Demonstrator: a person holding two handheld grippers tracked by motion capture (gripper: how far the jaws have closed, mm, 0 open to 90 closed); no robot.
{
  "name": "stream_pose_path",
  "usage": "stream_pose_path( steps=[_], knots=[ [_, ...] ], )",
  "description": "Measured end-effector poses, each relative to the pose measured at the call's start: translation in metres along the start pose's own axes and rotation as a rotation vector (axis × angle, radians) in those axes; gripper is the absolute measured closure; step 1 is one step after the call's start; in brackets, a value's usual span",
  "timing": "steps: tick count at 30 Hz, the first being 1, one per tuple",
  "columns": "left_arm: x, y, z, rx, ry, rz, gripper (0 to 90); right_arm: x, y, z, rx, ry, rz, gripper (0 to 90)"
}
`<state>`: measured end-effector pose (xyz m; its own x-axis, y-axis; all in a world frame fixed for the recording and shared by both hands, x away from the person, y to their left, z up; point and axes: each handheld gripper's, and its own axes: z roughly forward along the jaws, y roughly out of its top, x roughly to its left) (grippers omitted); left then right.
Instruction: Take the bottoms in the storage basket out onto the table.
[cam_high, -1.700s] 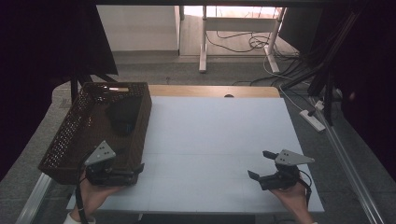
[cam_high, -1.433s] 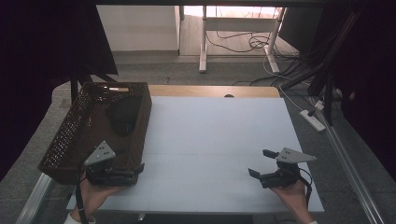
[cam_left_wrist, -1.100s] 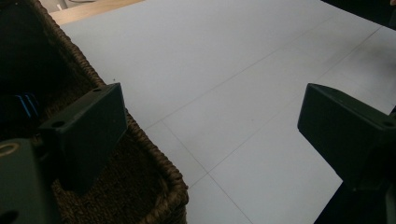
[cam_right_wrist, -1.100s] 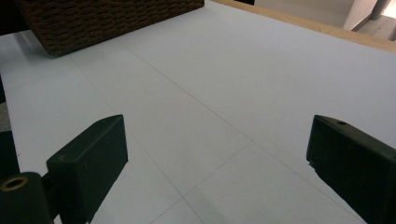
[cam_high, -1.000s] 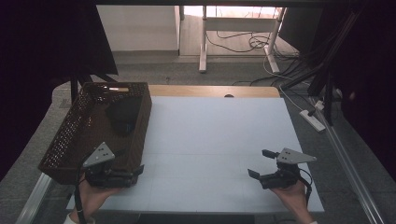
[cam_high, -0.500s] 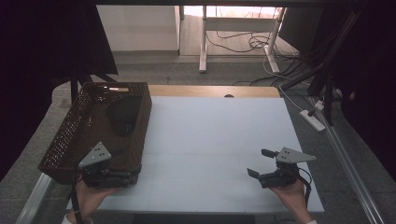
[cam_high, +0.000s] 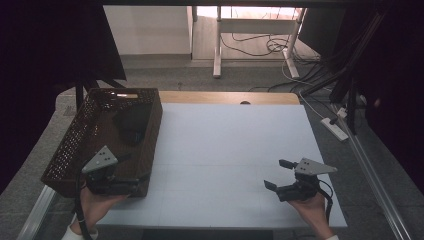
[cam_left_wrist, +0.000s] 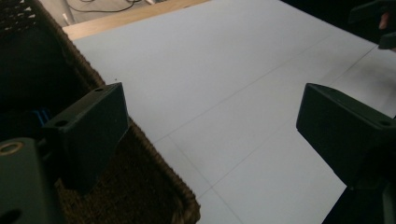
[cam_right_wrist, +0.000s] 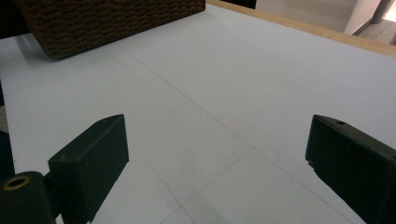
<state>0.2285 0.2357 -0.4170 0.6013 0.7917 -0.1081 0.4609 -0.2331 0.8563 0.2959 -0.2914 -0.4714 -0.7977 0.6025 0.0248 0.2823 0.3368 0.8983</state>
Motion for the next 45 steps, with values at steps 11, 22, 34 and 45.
stream_pose_path(
  steps=[11, 22, 34, 45],
  knots=[
    [0.01, 0.014, -0.004, -0.028, 0.004, -0.018, 9.2, 0.0, -0.001, 0.002, 0.004, 0.007, 0.002, 5.9],
    [0.03, 0.02, -0.001, -0.058, -0.008, -0.073, 10.2, 0.002, -0.001, 0.005, 0.024, 0.012, 0.001, 5.8],
    [0.04, 0.028, -0.001, -0.049, 0.027, -0.065, 10.7, 0.001, -0.002, 0.003, 0.018, 0.0, 0.004, 5.9],
    [0.047, 0.043, 0.006, -0.041, 0.035, -0.057, 10.7, 0.001, -0.004, 0.002, 0.025, -0.002, 0.008, 5.9]
  ],
)
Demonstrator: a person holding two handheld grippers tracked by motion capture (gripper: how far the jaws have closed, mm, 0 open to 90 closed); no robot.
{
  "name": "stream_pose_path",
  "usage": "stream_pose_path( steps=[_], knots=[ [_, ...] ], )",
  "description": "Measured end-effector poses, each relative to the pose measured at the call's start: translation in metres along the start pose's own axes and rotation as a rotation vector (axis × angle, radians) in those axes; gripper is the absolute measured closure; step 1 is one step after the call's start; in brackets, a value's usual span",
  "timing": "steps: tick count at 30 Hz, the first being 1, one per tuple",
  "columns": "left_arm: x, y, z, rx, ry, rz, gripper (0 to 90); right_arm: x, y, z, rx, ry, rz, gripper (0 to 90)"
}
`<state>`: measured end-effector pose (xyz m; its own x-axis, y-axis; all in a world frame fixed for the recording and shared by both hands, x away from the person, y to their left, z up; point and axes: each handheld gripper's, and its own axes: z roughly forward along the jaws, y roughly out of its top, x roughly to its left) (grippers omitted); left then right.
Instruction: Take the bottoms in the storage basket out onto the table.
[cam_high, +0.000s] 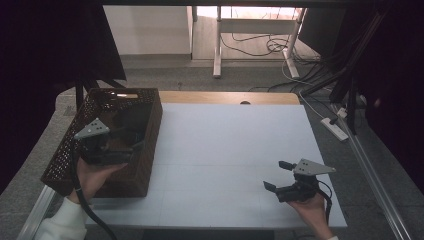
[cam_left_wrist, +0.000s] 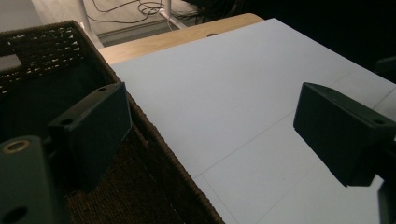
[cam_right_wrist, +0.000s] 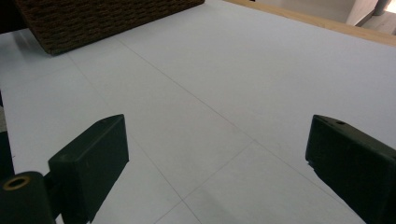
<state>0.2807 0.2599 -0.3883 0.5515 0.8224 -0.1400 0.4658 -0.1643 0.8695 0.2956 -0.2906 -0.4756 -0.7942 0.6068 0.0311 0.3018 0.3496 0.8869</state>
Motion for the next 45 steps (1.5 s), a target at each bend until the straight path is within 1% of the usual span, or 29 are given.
stream_pose_path(
  steps=[11, 15, 24, 26, 30, 37, 45],
  knots=[
    [0.012, 0.018, 0.011, 0.002, 0.02, 0.001, 11.0, 0.0, -0.002, -0.002, 0.006, -0.005, 0.007, 5.9],
    [0.014, 0.021, 0.014, 0.001, 0.023, 0.0, 11.2, 0.0, -0.003, -0.003, 0.002, -0.009, 0.007, 5.9],
    [0.023, 0.03, 0.023, 0.016, 0.041, -0.006, 11.4, -0.001, -0.003, -0.003, 0.005, -0.011, 0.003, 5.9],
    [0.026, 0.033, 0.026, 0.024, 0.042, -0.005, 11.5, -0.001, -0.003, -0.003, 0.005, -0.009, 0.003, 5.9],
    [0.03, 0.036, 0.028, 0.02, 0.038, -0.009, 11.5, -0.001, -0.003, -0.003, 0.004, -0.009, 0.003, 5.9],
    [0.035, 0.044, 0.032, 0.024, 0.061, -0.009, 11.5, 0.0, -0.003, -0.003, 0.005, -0.008, 0.003, 5.9],
    [0.049, 0.05, 0.036, 0.03, 0.086, -0.025, 11.9, -0.001, -0.003, -0.003, 0.005, -0.008, 0.004, 5.9]
  ],
)
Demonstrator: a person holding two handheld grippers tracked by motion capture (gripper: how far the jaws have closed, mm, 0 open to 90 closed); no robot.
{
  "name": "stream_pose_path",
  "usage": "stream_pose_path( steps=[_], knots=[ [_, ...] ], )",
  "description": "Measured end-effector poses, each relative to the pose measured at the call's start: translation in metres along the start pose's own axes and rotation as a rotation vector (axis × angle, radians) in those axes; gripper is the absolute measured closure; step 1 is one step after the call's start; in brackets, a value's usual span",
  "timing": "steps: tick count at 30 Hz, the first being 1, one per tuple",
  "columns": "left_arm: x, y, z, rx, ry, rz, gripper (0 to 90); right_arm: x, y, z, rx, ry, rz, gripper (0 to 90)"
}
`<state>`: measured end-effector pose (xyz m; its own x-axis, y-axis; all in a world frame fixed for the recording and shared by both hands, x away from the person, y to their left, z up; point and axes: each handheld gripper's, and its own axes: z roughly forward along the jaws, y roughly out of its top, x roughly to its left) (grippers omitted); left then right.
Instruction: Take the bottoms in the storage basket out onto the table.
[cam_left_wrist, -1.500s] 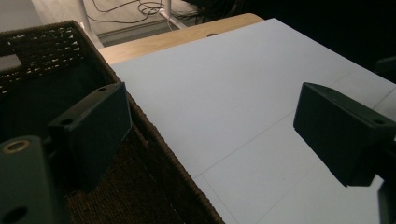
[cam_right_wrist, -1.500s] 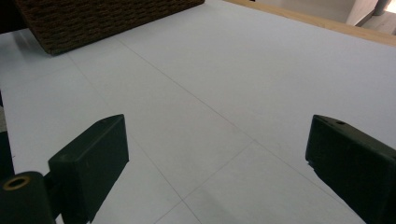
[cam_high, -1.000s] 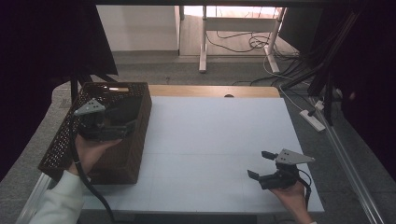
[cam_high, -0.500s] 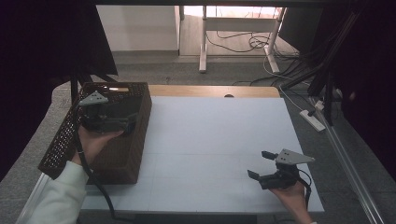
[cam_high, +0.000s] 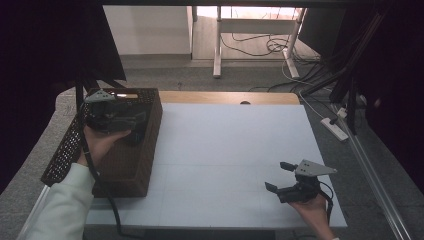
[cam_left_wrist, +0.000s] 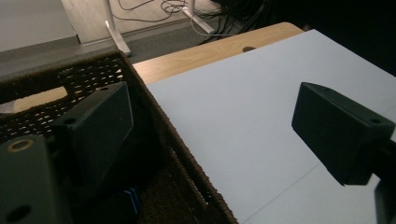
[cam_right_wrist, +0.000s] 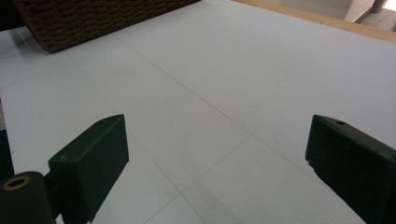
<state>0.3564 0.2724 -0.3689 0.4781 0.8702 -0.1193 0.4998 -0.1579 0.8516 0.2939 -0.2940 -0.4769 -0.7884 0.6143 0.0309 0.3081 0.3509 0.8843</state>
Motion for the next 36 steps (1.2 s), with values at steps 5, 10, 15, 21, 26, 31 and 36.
stream_pose_path(
  steps=[5, 10, 15, 21, 26, 31, 36],
  knots=[
    [0.007, 0.002, 0.005, 0.018, 0.014, -0.003, 12.0, 0.001, 0.0, 0.001, 0.001, 0.006, -0.002, 5.9],
    [0.014, 0.005, 0.011, 0.034, 0.031, 0.001, 12.2, 0.001, 0.0, 0.001, 0.001, 0.009, 0.001, 5.9],
    [0.02, 0.007, 0.02, 0.054, 0.042, -0.009, 12.2, 0.001, -0.001, 0.002, 0.004, 0.01, 0.0, 5.9],
    [0.025, 0.008, 0.032, 0.071, 0.049, -0.012, 12.1, 0.0, 0.0, 0.0, -0.018, 0.038, 0.023, 5.9],
    [0.03, 0.012, 0.038, 0.068, 0.057, -0.018, 12.1, 0.001, -0.001, 0.001, -0.006, 0.027, 0.01, 5.9],
    [0.036, 0.015, 0.044, 0.069, 0.058, -0.024, 12.2, 0.001, -0.001, 0.002, 0.003, 0.022, -0.001, 5.9],
    [0.04, 0.015, 0.05, 0.079, 0.062, -0.039, 12.1, 0.0, -0.001, 0.003, 0.007, 0.023, 0.001, 5.9]
  ],
)
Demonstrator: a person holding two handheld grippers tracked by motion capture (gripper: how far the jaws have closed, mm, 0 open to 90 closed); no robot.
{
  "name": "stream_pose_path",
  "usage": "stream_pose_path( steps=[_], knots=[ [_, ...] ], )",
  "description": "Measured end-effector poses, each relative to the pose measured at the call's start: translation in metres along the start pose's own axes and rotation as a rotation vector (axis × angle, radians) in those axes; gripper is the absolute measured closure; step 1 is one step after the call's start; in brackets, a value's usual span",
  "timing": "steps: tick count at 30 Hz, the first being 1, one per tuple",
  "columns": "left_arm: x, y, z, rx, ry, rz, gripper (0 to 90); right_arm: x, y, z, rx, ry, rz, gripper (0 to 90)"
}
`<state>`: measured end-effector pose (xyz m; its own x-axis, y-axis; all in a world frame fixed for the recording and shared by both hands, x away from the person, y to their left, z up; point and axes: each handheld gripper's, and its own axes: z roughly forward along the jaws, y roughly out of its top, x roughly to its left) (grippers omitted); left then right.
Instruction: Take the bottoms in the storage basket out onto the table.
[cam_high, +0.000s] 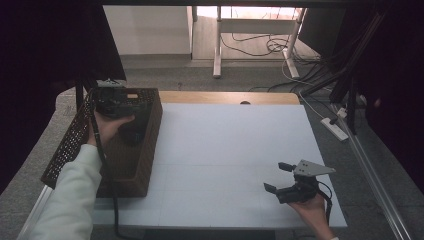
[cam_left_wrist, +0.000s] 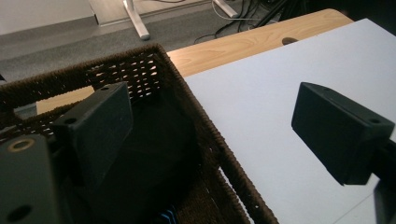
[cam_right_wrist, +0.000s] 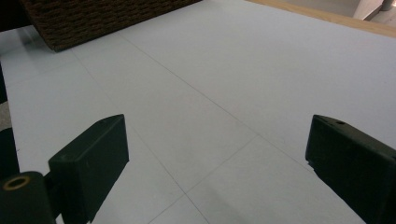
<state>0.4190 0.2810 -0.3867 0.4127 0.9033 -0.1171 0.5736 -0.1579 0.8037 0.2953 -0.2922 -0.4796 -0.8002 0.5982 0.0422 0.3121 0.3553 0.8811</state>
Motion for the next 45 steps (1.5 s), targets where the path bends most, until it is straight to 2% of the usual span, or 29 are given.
stream_pose_path(
  steps=[4, 6, 12, 13, 22, 25, 26, 29, 32, 38, 43, 45],
  knots=[
    [0.002, -0.002, 0.006, -0.016, 0.008, -0.023, 12.5, 0.001, 0.0, 0.0, 0.0, 0.001, -0.002, 6.1],
    [0.004, -0.003, 0.009, -0.017, -0.002, -0.035, 12.2, 0.001, 0.0, 0.0, 0.002, 0.001, -0.002, 6.1],
    [0.006, -0.002, 0.017, 0.004, 0.024, -0.004, 12.2, 0.0, 0.0, 0.001, 0.002, 0.006, -0.002, 6.1],
    [0.009, -0.002, 0.021, 0.013, 0.036, -0.004, 12.2, -0.001, -0.001, 0.001, 0.005, 0.011, 0.001, 6.1],
    [0.02, -0.006, 0.034, 0.04, 0.054, -0.023, 12.3, 0.0, -0.001, 0.003, 0.015, 0.005, -0.002, 6.1],
    [0.023, -0.005, 0.035, 0.042, 0.061, -0.019, 13.0, 0.0, -0.002, 0.003, 0.02, 0.0, -0.005, 6.1],
    [0.023, -0.005, 0.035, 0.035, 0.07, -0.005, 13.9, 0.0, -0.002, 0.002, 0.019, -0.006, -0.011, 6.1],
    [0.024, -0.004, 0.036, 0.036, 0.062, -0.008, 14.0, 0.0, -0.002, 0.002, 0.018, -0.007, -0.01, 6.1],
    [0.024, -0.003, 0.04, 0.051, 0.068, 0.002, 13.8, 0.0, -0.002, 0.002, 0.022, -0.008, -0.009, 6.1],
    [0.031, -0.009, 0.057, 0.101, 0.083, -0.027, 12.8, 0.0, -0.002, 0.002, 0.024, -0.005, -0.011, 6.1],
    [0.033, -0.01, 0.061, 0.118, 0.106, -0.016, 12.2, 0.0, -0.003, 0.003, 0.025, -0.004, -0.009, 6.1],
    [0.035, -0.011, 0.064, 0.128, 0.104, -0.021, 12.1, 0.0, -0.003, 0.003, 0.028, -0.007, -0.009, 6.1]
  ],
)
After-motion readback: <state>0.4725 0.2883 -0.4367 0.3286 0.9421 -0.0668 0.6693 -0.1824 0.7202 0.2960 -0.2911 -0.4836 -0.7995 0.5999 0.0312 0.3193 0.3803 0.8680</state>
